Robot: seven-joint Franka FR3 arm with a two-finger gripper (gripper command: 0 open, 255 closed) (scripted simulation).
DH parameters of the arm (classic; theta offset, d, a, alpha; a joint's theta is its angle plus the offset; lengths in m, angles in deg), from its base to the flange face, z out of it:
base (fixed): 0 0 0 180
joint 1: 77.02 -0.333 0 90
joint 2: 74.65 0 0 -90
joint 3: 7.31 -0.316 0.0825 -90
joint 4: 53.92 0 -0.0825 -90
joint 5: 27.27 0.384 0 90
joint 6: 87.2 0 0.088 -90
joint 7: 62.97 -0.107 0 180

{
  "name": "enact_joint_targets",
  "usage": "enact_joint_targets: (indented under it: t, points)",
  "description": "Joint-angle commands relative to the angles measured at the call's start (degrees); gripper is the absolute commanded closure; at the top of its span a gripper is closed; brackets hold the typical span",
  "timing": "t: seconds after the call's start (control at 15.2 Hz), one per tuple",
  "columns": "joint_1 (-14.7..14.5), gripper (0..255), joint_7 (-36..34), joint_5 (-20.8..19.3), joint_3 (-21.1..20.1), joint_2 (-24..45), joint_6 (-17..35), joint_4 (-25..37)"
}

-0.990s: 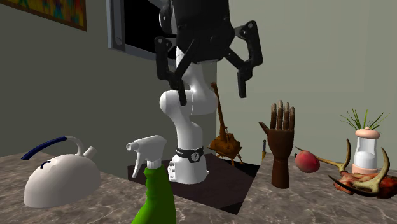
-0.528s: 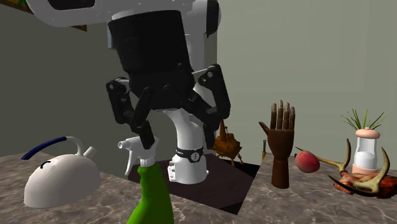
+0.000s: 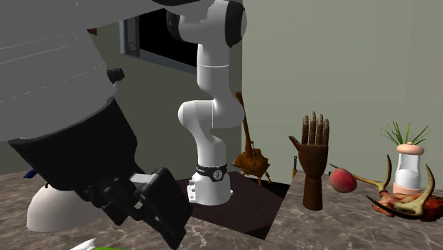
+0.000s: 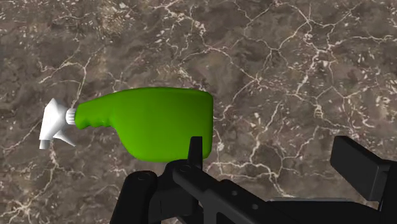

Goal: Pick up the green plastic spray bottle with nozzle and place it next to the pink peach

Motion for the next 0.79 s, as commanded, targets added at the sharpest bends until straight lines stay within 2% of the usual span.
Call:
enact_joint_targets:
  t: [0.0,0.4,0.73]
  points:
    - [0.09,0,-0.16,0.20,0.11,0.40,1.10,-1.24]
    - [-0.69,0,0.07,0.40,-0.10,-0.39,5.49,-6.39]
    - [-0.69,0,0.07,0.40,-0.10,-0.39,5.49,-6.39]
